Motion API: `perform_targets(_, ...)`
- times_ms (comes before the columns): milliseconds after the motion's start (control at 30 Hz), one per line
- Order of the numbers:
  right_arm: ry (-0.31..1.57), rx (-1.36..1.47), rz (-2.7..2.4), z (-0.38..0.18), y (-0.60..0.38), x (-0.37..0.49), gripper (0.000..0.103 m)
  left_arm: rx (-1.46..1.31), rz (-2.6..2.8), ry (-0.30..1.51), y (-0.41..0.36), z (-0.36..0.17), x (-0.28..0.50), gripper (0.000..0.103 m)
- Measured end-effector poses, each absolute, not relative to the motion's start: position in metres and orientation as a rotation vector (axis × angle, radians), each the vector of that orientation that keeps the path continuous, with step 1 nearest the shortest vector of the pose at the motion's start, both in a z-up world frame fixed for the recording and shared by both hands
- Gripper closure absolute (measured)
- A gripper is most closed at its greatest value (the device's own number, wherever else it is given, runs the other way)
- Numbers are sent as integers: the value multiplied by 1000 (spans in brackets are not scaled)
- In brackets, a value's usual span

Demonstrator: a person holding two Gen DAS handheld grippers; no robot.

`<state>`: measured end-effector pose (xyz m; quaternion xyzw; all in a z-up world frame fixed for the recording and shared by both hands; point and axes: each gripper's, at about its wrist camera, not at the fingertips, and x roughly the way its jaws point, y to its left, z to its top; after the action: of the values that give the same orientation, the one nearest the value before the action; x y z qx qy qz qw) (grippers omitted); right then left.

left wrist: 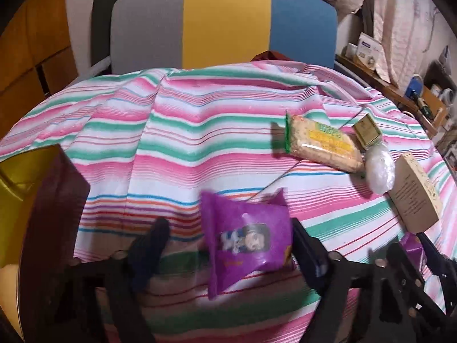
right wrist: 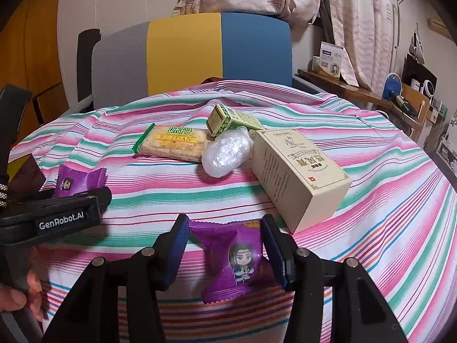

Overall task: Organize objects
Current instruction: 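Grasp the other purple candy packet with the left gripper, then drop the purple packet into the gold tray with the left gripper while the right carries its packet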

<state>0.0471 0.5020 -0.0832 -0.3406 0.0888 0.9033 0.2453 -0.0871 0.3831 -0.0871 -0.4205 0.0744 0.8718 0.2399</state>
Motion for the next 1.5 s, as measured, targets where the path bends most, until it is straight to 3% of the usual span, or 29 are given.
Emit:
perform_targets(33,241,-931,2464,-84,502,47,50,-1145,2377,188,382,-87,-87,39)
perform_targets(300,214,-924,2461,-83,498,46,50,-1072,2394,158,363,-85,-76,60)
perform_targets(533,170,-879,2473,-77,492,51,50,-1045,2477,79,340,-80,-72,61)
perform_targets(1300,28,-859,2449,-74,476,47,51,-658,2417,230,315,-48,37,61)
perform_targets(1500,9,-871,2441,-75,474,45,51,-687,2389,157,295,-38,43,61)
